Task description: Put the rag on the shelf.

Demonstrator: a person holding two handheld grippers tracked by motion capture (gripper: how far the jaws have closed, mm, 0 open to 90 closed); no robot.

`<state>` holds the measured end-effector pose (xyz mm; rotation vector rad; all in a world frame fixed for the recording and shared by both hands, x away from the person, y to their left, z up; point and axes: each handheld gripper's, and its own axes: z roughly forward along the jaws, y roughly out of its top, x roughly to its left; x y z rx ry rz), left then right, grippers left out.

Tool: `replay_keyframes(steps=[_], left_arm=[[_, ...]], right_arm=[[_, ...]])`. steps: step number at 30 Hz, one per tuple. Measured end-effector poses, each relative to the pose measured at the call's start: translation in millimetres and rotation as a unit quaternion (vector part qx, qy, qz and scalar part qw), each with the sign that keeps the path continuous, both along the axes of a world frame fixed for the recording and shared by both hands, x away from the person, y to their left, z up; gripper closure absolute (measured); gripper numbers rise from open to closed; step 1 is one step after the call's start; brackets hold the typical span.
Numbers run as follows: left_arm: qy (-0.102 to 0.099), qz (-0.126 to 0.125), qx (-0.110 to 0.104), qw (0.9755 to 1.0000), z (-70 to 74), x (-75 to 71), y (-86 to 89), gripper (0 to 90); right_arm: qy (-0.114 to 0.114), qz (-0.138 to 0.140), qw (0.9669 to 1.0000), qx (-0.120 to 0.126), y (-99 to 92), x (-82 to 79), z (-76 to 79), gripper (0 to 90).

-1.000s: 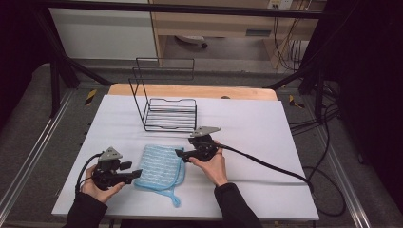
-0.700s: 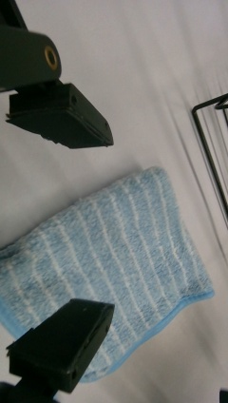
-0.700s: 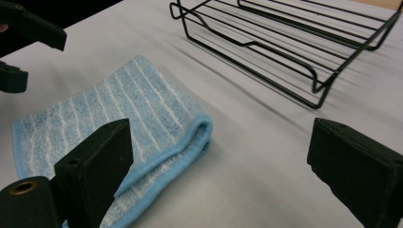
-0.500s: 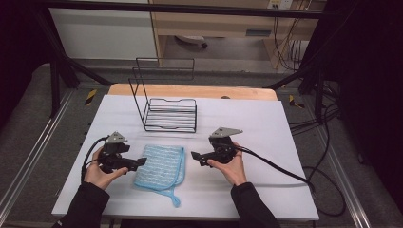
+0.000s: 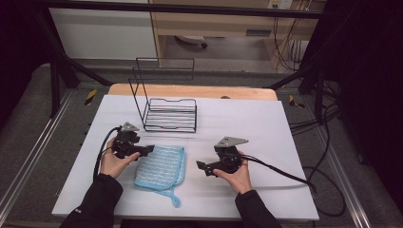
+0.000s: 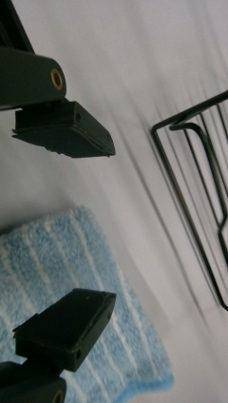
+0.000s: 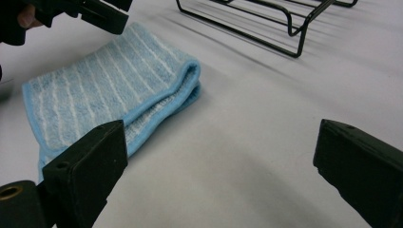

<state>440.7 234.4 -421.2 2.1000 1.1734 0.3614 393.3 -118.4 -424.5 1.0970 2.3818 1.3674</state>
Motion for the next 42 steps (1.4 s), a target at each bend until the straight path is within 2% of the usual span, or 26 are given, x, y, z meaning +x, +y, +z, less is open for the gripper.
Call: replay_keyframes(steps=[3,6,9,14,18,21,29,32,35,39,40,42], left_arm=[[0.005,0.007,0.001,1.0000,-5.9,2.1,3.6,33.1],[0.016,0.009,-0.011,0.9998,-11.1,3.5,6.4,40.7],[0.026,0.000,-0.011,0.9996,-15.5,2.9,4.9,48.1],[0.031,-0.013,-0.006,0.9994,-17.5,0.5,0.9,58.2],[0.036,-0.018,-0.011,0.9991,-19.0,-0.4,-0.3,65.0],[0.032,-0.017,-0.020,0.9991,-22.4,-2.1,0.4,67.7],[0.031,-0.025,-0.010,0.9992,-21.7,-3.5,-3.0,73.5],[0.032,-0.025,-0.008,0.9992,-21.5,-3.7,-3.7,74.5],[0.033,-0.025,-0.010,0.9991,-21.6,-3.5,-3.3,74.9],[0.032,-0.025,-0.008,0.9991,-21.4,-3.8,-4.0,74.9],[0.032,-0.024,-0.008,0.9992,-21.5,-3.8,-4.0,74.9],[0.032,-0.025,-0.008,0.9991,-21.5,-3.7,-3.8,74.9]], right_arm=[[0.002,0.000,1.0000,-0.001,-1.4,-1.0,-2.6,5.0],[0.003,0.002,1.0000,-0.002,-1.1,-2.8,-3.4,6.1],[0.006,0.004,1.0000,0.000,-0.5,-3.6,-4.1,7.4],[0.011,0.005,0.9999,0.000,-0.2,-3.5,-4.5,8.0],[0.015,0.007,0.9999,0.004,0.3,-3.5,-4.9,7.8],[0.015,0.007,0.9998,0.007,0.5,-3.0,-4.9,7.6],[0.016,-0.002,0.9998,0.014,0.8,-0.1,-3.5,5.3],[0.009,-0.005,0.9999,0.009,4.1,3.2,-0.7,4.2],[0.009,-0.007,0.9998,0.016,13.3,6.7,3.1,3.3],[-0.001,-0.001,1.0000,0.006,31.1,13.0,6.2,2.3],[-0.002,0.007,1.0000,0.006,41.1,16.9,7.0,2.7],[-0.003,0.009,0.9999,0.004,46.2,19.4,6.6,2.8]])
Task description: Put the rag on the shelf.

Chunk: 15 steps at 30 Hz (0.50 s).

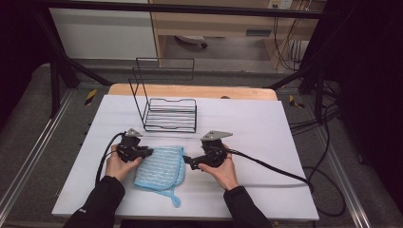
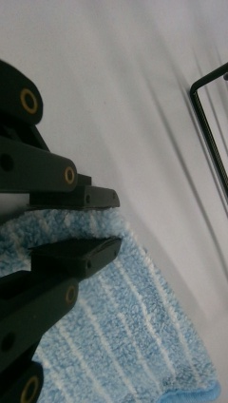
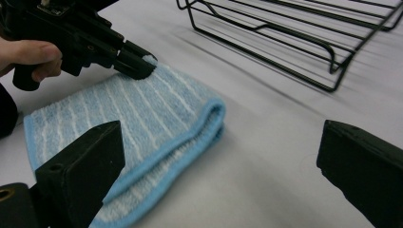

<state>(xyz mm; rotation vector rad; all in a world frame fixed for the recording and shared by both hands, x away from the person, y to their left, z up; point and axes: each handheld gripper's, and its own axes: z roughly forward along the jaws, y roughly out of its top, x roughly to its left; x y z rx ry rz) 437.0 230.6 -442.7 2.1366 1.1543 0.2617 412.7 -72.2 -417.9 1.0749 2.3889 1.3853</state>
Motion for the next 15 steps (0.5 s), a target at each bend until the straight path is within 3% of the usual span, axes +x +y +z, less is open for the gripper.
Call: replay_keyframes(steps=[7,10,12,15], left_arm=[[-0.002,-0.002,0.001,1.0000,-0.2,0.0,0.1,74.8],[-0.002,-0.003,0.001,1.0000,-0.2,0.1,0.2,74.8],[-0.002,-0.003,0.000,1.0000,-0.3,0.2,0.4,74.8],[-0.002,-0.003,-0.001,1.0000,-0.4,0.2,0.5,74.8]], right_arm=[[0.020,-0.013,0.9996,-0.016,32.1,20.0,-11.1,10.2],[0.030,-0.025,0.9991,-0.013,40.3,30.0,-19.4,24.0],[0.032,-0.023,0.9991,-0.013,40.9,32.1,-21.7,28.1],[0.042,-0.028,0.9983,-0.030,42.1,36.4,-29.6,36.7]])
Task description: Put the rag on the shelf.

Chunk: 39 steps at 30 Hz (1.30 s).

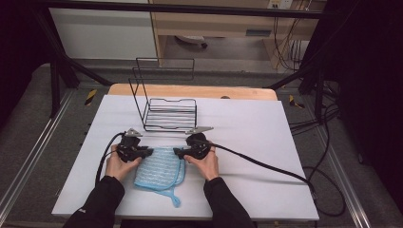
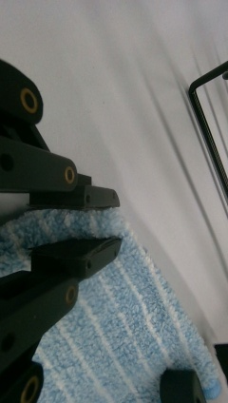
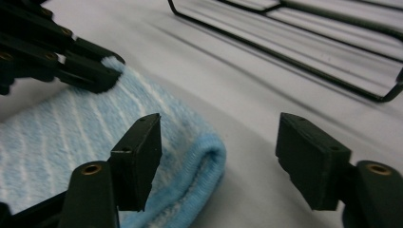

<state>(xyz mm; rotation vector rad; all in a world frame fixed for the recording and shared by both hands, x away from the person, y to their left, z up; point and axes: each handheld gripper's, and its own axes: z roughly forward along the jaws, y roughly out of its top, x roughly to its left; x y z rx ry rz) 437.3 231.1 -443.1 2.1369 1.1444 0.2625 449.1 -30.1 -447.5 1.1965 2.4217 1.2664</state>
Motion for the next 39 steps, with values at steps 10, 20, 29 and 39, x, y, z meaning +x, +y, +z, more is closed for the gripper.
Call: replay_keyframes(steps=[10,20,29,39], left_arm=[[-0.003,-0.002,0.000,1.0000,-0.3,0.2,0.5,74.7],[-0.002,-0.004,-0.004,1.0000,-0.8,0.5,1.6,74.6],[0.002,-0.002,-0.018,0.9998,1.5,0.6,4.1,79.5],[-0.018,-0.003,-0.059,0.9981,19.2,-8.8,17.1,80.6]], right_arm=[[0.045,0.004,0.9990,0.005,2.1,-2.5,-5.4,58.3],[0.090,0.000,0.9956,0.026,3.2,-3.1,-4.9,76.5],[0.105,0.001,0.9937,0.038,1.1,0.0,-0.5,80.7],[0.081,0.009,0.9946,0.064,-1.7,-7.5,15.2,80.8]])
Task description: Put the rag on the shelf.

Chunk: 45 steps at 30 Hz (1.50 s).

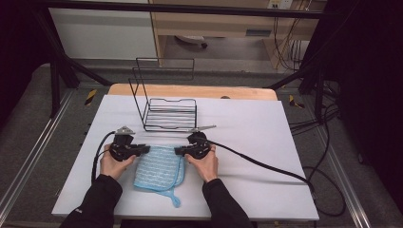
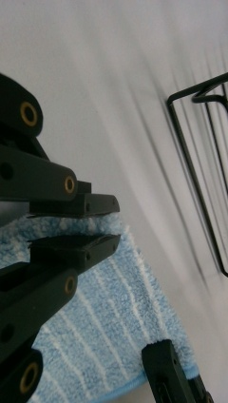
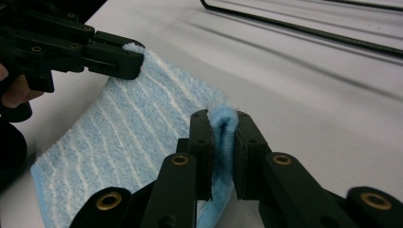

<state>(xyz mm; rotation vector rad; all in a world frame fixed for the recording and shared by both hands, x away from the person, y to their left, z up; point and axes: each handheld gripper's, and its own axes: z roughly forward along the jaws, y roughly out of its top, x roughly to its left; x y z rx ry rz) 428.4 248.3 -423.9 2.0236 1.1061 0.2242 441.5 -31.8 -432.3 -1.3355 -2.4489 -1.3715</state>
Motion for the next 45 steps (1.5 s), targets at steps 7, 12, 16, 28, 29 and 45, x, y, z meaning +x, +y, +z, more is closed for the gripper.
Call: replay_keyframes(steps=[7,12,16,28,29,45], left_arm=[[-0.024,-0.008,-0.015,0.9996,16.6,-10.2,5.2,80.6],[-0.039,-0.010,-0.019,0.9990,25.4,-15.3,5.9,80.6],[-0.050,-0.008,-0.019,0.9986,30.7,-19.1,4.5,80.6],[-0.084,-0.006,-0.022,0.9962,46.2,-29.0,0.5,80.7],[-0.086,-0.005,-0.020,0.9960,47.3,-29.6,0.2,80.6],[-0.116,0.007,-0.036,0.9926,66.8,-39.8,-3.2,80.8]], right_arm=[[-0.026,0.009,0.9995,0.017,-3.0,-5.1,12.0,81.0],[-0.044,0.009,0.9986,0.028,-5.5,-9.8,21.0,81.1],[-0.062,0.014,0.9977,0.024,-6.3,-12.3,28.4,81.1],[-0.101,0.019,0.9945,0.020,-9.7,-18.9,47.7,81.4],[-0.104,0.019,0.9942,0.020,-10.3,-19.6,49.1,81.5],[-0.158,0.021,0.9869,0.026,-14.7,-32.5,76.7,81.5]])
